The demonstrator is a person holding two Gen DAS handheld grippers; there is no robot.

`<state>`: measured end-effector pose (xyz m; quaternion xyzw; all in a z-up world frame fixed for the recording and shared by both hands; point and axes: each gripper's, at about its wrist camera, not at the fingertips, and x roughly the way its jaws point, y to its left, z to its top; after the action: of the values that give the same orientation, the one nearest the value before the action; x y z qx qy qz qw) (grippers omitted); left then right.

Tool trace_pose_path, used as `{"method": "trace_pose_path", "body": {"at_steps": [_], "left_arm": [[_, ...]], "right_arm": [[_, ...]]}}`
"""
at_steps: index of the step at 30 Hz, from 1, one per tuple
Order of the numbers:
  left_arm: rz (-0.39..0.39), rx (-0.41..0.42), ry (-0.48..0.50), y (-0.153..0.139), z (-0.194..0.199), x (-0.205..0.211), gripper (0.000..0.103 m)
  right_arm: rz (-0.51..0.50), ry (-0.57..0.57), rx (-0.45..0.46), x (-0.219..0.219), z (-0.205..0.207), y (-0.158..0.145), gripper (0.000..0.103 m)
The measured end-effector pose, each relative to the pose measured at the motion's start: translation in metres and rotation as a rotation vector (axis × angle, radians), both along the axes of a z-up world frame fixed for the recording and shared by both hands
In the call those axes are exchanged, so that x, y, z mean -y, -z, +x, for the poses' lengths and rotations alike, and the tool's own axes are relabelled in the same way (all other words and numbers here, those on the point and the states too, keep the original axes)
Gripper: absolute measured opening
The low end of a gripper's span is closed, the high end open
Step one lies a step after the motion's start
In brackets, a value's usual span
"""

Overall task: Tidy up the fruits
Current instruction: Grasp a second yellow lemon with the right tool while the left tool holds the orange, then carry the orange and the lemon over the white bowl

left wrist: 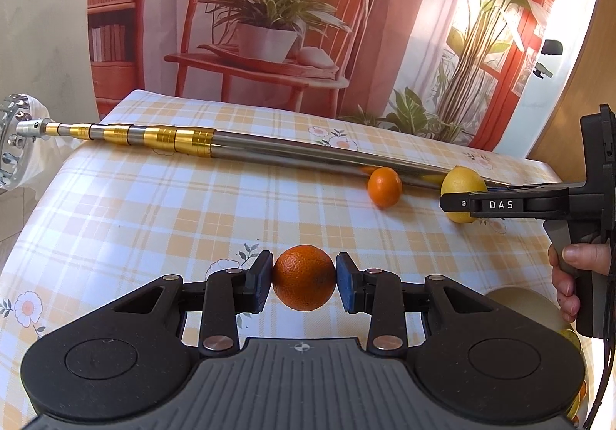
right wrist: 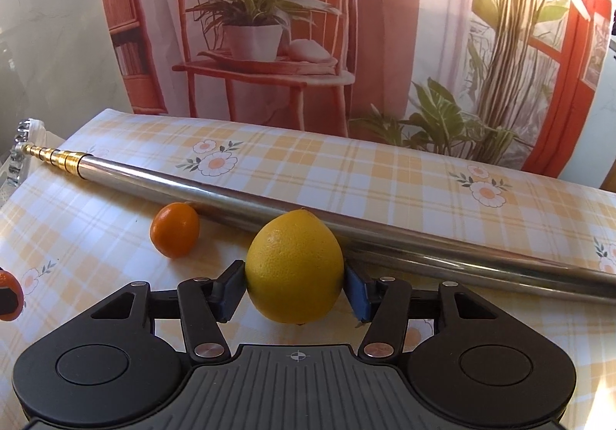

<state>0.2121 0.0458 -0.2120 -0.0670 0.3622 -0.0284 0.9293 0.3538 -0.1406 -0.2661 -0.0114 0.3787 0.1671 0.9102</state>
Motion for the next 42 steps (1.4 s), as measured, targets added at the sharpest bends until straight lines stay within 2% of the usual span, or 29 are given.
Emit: {"method": "trace_pose_path", "body": {"at_steps": [10,16,20,32,37,42], "left_arm": [[0.007,0.006,0.023,-0.005,-0.007,0.005,0.037],[0.011,0.018,0.037,-0.012,-0.016,0.012,0.037],[0.012,0.035,0.043,-0.019,-0.023,0.016,0.037],[0.044,0.068,0.085,-0.034,-0.046,0.036,0.037],[0.064,0.079,0.110,-0.038,-0.053,0.047,0.037],[0.088,0.084,0.138,-0.038,-0.061,0.058,0.037]], "right_arm": [[0.017,-0.015,-0.006,0.004,-0.017,-0.004,0.050],[0.023,-0.031,0.027,0.009,-0.038,-0.017,0.050],[0.066,-0.010,0.039,0.020,-0.051,-0.028,0.050],[0.186,0.033,0.089,0.052,-0.120,-0.055,0.050],[0.181,0.030,0.136,0.061,-0.150,-0.060,0.050],[0.199,0.033,0.139,0.068,-0.173,-0.057,0.050]]}}
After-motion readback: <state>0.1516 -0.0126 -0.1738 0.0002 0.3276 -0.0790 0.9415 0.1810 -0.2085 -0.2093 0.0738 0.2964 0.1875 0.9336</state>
